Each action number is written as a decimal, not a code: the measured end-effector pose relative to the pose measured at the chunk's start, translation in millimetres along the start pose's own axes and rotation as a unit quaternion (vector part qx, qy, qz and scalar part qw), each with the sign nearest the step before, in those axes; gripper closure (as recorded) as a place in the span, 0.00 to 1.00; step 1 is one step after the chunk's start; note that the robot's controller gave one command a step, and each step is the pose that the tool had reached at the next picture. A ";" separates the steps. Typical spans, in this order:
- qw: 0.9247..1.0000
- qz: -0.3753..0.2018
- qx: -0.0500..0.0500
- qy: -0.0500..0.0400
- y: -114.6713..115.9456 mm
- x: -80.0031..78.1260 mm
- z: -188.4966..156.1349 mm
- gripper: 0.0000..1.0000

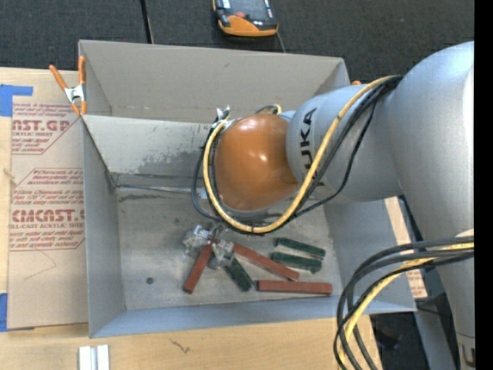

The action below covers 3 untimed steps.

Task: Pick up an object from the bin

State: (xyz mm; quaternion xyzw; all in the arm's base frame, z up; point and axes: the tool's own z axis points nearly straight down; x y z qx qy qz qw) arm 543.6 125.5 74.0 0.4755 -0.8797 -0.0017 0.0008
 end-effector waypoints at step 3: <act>1.000 0.000 -0.001 0.001 1.2 0.1 -42.9 1.00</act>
Offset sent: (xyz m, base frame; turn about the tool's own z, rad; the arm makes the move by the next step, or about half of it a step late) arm 0.0000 0.0001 0.0138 0.0000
